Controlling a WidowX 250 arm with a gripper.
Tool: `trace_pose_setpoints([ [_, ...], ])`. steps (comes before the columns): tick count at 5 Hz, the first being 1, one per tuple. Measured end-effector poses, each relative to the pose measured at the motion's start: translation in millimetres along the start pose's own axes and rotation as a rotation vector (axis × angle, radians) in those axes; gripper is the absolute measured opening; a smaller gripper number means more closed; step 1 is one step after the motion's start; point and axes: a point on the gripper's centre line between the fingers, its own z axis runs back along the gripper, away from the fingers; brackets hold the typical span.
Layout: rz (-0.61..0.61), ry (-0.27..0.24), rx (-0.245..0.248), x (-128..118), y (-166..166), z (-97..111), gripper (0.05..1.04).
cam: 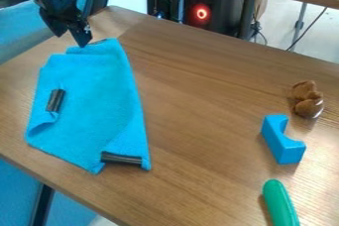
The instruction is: Fold the cloth from the top left to the bottom right
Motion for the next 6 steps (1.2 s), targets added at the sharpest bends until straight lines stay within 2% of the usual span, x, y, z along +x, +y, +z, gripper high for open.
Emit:
trace_pose_setpoints([
  [2,0.011,-0.005,0.021,12,2,-14,0.999],
  [4,0.031,-0.004,0.079,23,6,-37,0.999],
  [5,0.04,0.013,0.098,26,4,-51,0.999],
  [6,0.046,0.016,0.126,29,10,-56,0.999],
])
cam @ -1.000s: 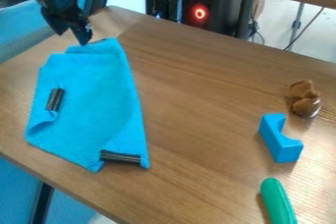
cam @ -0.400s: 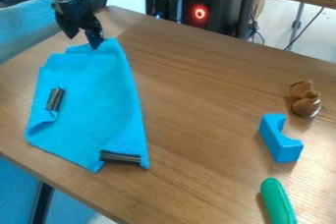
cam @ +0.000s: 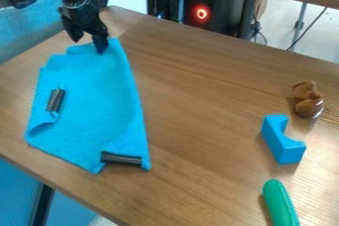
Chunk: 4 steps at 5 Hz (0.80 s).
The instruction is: Fold the cloth from the top left to the bottom right
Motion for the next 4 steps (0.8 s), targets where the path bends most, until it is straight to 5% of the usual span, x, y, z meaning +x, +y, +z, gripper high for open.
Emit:
trace_pose_setpoints([
  [1,-0.005,0.01,0.012,2.7,-2.7,-7.9,0.955],
  [2,-0.008,0.029,-0.001,3.6,-3.6,-13.7,0.701],
  [4,-0.015,0.024,-0.161,-1.9,-6.2,-16.1,0.181],
])
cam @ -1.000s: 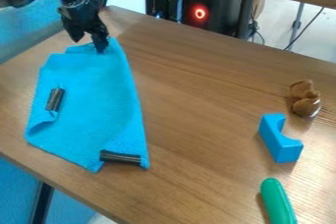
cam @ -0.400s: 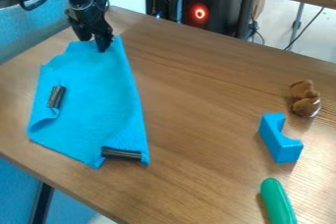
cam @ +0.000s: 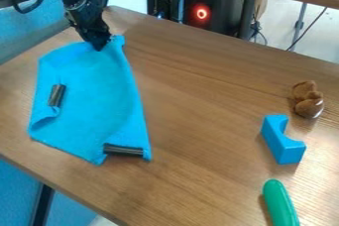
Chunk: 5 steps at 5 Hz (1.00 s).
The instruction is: Fold the cloth from the top left to the bottom right
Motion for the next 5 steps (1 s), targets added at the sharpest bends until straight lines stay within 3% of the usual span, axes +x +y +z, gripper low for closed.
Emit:
trace_pose_setpoints([
  [1,-0.012,-0.01,-0.034,-7,-4,0,0.068],
  [2,-0.025,-0.045,-0.076,-15,-12,15,0.052],
  [3,-0.059,-0.152,-0.112,-14,-29,45,0.051],
  [4,-0.108,-0.26,-0.09,-20,-51,82,0.051],
  [5,-0.167,-0.308,-0.089,-38,-74,105,0.051],
])
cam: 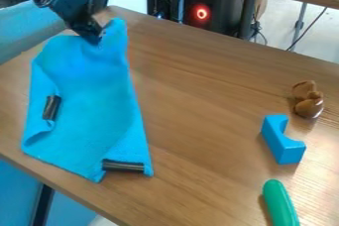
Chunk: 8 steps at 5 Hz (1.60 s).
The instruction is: Fold the cloth from the top left to the bottom right
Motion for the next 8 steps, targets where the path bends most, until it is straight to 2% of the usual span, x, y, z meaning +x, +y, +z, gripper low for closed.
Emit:
trace_pose_setpoints([
  [1,-0.071,-0.017,-0.032,-18,-30,16,0.051],
  [3,-0.196,-0.04,-0.061,-64,-79,48,0.051],
  [6,-0.295,-0.07,-0.049,-113,-127,70,0.072],
  [7,-0.293,-0.063,-0.05,-125,-135,70,0.226],
  [8,-0.309,-0.004,-0.079,-133,-140,73,0.489],
])
